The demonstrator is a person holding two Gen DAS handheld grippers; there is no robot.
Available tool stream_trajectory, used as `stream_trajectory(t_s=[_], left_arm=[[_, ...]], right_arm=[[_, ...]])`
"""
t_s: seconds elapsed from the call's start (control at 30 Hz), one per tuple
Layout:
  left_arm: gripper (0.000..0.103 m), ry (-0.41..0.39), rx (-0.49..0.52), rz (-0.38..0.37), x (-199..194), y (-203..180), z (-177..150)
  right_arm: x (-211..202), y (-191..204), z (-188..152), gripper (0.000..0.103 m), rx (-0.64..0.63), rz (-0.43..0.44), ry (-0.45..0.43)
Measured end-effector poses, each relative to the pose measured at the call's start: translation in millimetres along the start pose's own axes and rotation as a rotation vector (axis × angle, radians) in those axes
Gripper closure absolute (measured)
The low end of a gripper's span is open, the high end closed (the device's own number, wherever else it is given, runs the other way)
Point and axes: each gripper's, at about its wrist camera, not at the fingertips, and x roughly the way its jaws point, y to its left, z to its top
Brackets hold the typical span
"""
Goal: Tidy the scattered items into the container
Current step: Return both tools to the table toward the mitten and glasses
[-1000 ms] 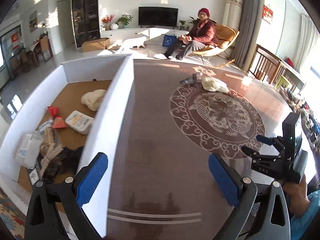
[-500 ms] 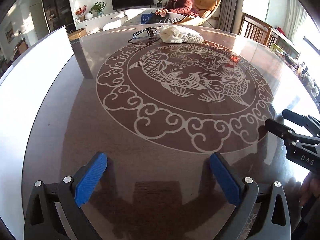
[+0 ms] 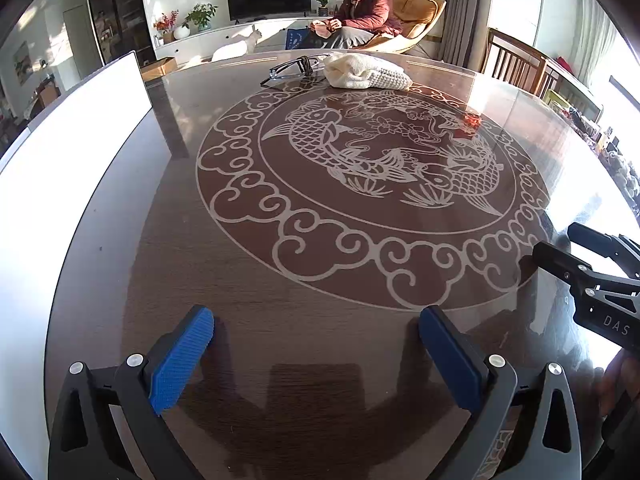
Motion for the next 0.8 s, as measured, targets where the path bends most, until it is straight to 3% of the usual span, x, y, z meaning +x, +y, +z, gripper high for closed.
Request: stream_trajectory(t_s=[0.8], left_arm=[[0.000, 0.009, 0.023, -0.015, 0.5, 0.8, 0.9]], right_arm=[[-0.6, 0.7, -1.0, 0.026, 0.000, 0.002, 0.000]])
